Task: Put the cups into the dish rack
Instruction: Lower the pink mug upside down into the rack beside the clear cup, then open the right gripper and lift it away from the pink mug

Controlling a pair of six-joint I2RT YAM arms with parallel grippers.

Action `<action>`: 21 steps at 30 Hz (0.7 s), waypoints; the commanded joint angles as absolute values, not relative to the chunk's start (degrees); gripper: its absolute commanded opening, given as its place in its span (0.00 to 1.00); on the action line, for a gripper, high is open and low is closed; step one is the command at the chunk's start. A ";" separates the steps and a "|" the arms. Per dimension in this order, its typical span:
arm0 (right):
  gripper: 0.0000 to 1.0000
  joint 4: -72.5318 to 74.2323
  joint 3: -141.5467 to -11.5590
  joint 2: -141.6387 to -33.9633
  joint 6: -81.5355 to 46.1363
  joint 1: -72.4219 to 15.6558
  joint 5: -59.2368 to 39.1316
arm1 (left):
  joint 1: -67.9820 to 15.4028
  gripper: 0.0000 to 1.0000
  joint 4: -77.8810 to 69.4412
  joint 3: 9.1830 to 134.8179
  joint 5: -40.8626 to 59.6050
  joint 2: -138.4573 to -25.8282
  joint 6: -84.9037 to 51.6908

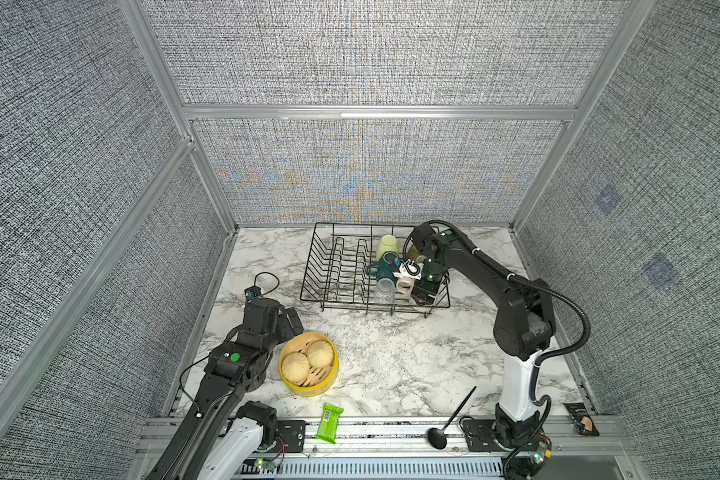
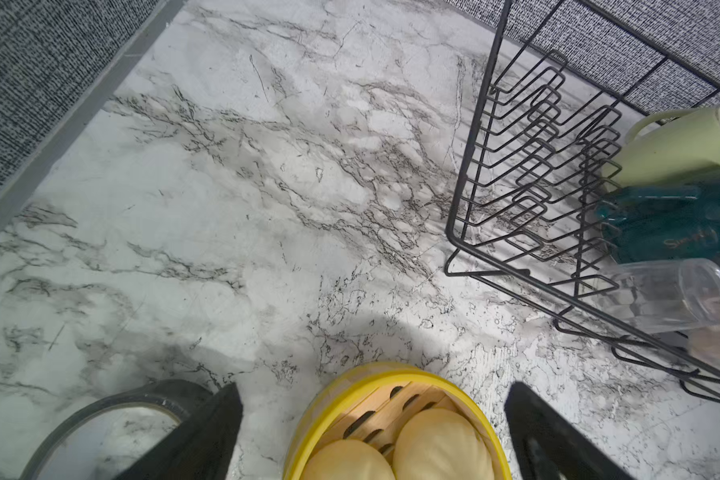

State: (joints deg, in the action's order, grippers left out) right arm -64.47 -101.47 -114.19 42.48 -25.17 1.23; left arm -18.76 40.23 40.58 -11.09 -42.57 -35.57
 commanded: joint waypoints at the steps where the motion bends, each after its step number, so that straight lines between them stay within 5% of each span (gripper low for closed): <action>1: 0.99 -64.34 -101.38 -113.01 41.88 -25.22 1.87 | -18.72 0.99 39.51 40.26 -8.21 -43.12 -37.06; 15: 0.99 -59.05 -97.82 -99.24 37.32 -26.72 -1.99 | -18.72 0.99 37.38 43.45 -9.45 -46.03 -34.38; 21: 0.99 -41.42 -85.88 -84.40 24.77 -26.63 0.78 | -18.72 0.99 32.95 42.97 -14.45 -43.70 -29.49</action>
